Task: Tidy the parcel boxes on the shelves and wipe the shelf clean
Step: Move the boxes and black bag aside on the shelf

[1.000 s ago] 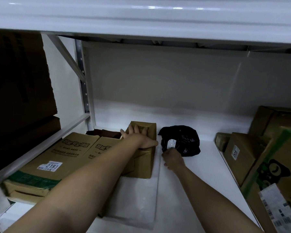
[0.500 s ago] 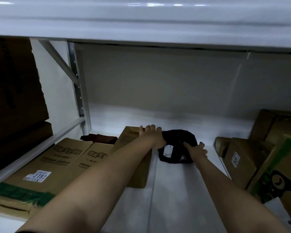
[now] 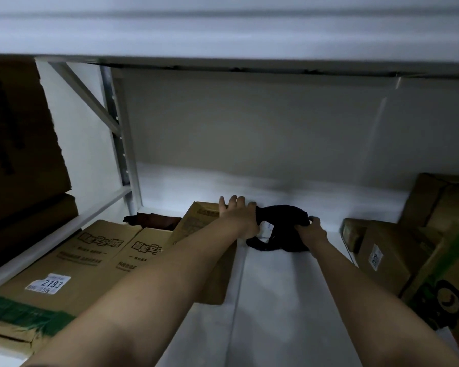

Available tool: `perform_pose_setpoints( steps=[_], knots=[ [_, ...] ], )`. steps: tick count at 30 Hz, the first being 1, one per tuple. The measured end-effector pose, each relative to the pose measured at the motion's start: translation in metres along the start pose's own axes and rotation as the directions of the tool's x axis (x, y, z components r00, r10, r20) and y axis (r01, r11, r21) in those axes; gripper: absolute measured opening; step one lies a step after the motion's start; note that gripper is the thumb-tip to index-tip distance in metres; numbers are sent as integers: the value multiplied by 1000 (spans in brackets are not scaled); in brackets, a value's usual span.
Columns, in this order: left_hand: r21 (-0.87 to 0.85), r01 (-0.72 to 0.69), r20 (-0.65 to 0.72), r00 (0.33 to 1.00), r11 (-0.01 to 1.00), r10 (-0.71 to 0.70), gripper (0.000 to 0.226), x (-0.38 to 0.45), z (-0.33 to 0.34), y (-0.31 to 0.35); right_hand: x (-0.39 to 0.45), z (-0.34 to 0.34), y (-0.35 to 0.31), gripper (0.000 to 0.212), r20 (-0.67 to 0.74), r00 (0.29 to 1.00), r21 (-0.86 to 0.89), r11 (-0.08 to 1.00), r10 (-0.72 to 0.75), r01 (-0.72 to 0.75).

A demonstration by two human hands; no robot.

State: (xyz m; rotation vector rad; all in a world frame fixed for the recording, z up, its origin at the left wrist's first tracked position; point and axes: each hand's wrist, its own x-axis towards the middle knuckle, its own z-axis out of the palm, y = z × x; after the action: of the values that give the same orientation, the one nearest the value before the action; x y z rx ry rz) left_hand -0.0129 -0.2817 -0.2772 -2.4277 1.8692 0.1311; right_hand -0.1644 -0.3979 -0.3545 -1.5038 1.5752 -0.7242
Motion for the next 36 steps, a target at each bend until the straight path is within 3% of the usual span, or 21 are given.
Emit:
perform_pose_setpoints(
  steps=[5, 8, 11, 15, 20, 24, 28, 32, 36],
  knots=[
    [33, -144, 40, 989, 989, 143, 103, -2, -4, 0, 3, -21, -21, 20, -52, 997, -68, 996, -61, 58],
    [81, -206, 30, 978, 975, 204, 116, -2, -1, 3, -3, -39, -40, 32, -48, 999, 20, 1000, -4, 5],
    [71, -244, -4, 970, 967, 245, 116, 1, 2, 9, -12, -55, -51, 24, -2, 998, 150, 987, 67, -66],
    [32, -304, -93, 948, 952, 305, 99, 3, 6, 13, -32, -68, -56, 17, 41, 996, 240, 967, 77, -85],
    [-245, -384, -219, 916, 890, 335, 69, 0, -3, 9, -61, -80, -58, 21, 55, 994, 359, 927, 96, -109],
    [-320, -390, -316, 903, 863, 291, 37, -7, -6, 8, -83, -91, -60, 21, 101, 985, 382, 909, 140, -169],
    [-492, -351, -390, 907, 797, 158, 14, -15, -8, 8, -96, -93, -55, 30, 112, 978, 474, 856, 176, -208],
    [-601, -315, -427, 903, 734, 38, 20, -30, -19, 13, -113, -89, -51, 44, 81, 977, 502, 839, 198, -211],
    [-591, -382, -536, 844, 711, 7, 24, -55, -29, 15, -133, -88, -45, 47, 40, 983, 438, 881, 179, -179]
  ],
)
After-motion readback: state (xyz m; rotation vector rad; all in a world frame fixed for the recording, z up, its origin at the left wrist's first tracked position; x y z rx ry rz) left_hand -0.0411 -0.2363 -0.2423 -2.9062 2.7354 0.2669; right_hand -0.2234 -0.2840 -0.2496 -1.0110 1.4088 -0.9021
